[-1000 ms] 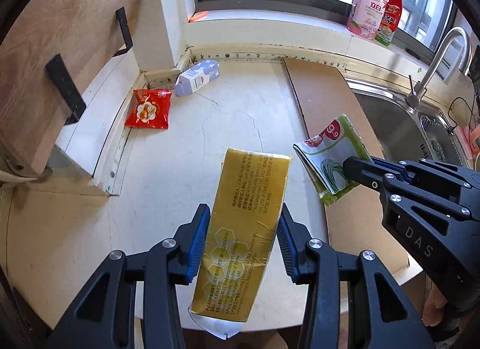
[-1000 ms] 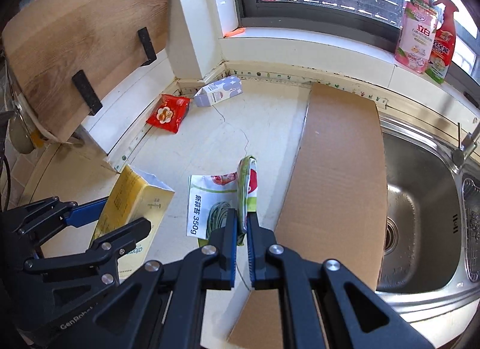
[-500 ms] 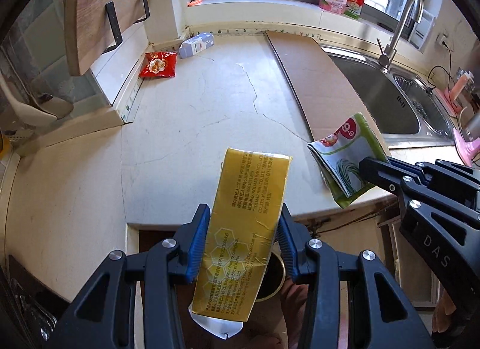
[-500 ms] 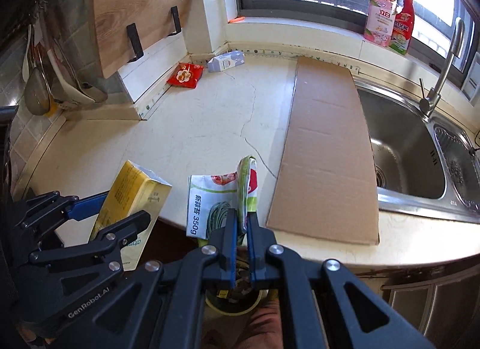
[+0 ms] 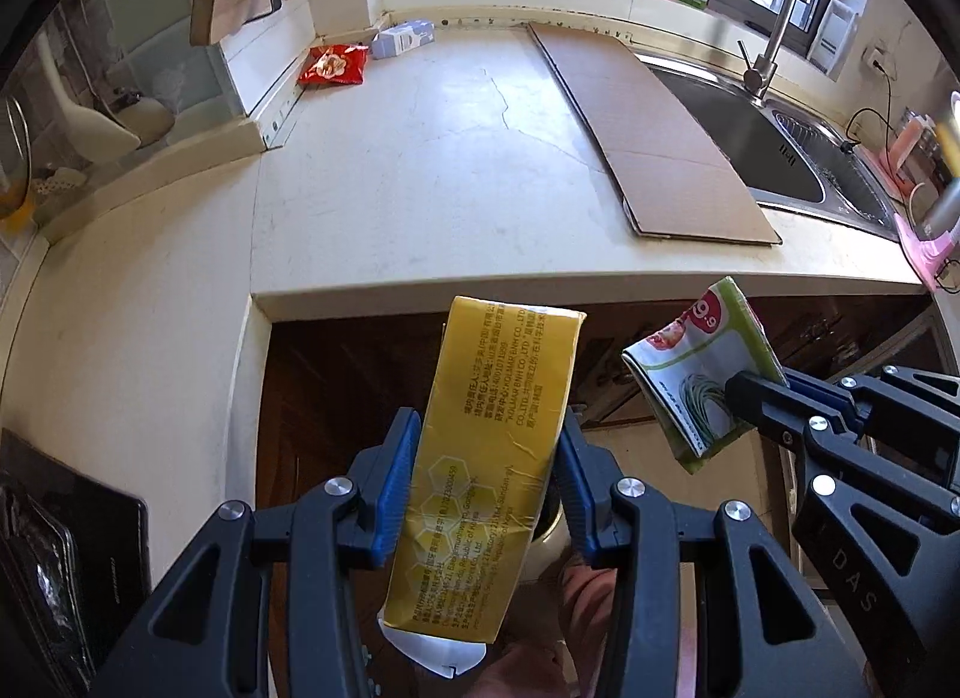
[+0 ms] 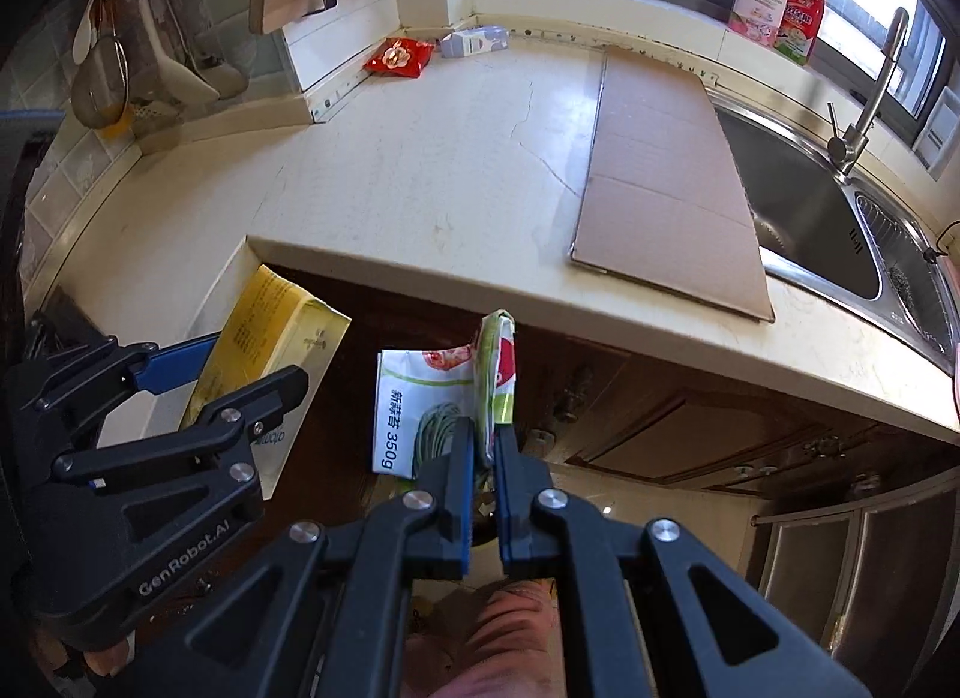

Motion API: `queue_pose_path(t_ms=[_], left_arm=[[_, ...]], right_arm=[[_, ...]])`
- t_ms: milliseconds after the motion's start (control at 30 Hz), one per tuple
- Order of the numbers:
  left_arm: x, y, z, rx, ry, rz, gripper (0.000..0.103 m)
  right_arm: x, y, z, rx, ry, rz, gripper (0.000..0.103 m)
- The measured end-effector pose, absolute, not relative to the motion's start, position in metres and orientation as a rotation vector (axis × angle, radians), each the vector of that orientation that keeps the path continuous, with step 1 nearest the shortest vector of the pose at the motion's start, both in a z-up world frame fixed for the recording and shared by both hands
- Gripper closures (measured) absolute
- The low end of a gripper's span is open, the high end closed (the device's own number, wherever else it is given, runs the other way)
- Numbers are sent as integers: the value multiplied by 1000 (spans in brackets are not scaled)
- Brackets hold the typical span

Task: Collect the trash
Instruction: 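Carry the yellow packet and green-white bag down over the floor bin with both tools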

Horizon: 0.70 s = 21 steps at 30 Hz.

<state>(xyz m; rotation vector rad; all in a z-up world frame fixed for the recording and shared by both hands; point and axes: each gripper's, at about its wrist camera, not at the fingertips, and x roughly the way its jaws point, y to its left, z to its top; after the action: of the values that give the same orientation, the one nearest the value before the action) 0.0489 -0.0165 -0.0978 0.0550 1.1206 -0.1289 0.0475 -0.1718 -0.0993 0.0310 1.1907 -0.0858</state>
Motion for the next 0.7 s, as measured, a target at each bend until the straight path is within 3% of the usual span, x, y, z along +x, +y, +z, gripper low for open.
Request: queue_pose_path(t_ms=[333,700], left_arm=[[37,-21,-175,8,1241,-80,61],[47,-24,-329,-45,1364,16,61]], right_arm=[[33,-173,-177,18,1333,-49,97],[28,-194,-338,48,1460,-5,97]])
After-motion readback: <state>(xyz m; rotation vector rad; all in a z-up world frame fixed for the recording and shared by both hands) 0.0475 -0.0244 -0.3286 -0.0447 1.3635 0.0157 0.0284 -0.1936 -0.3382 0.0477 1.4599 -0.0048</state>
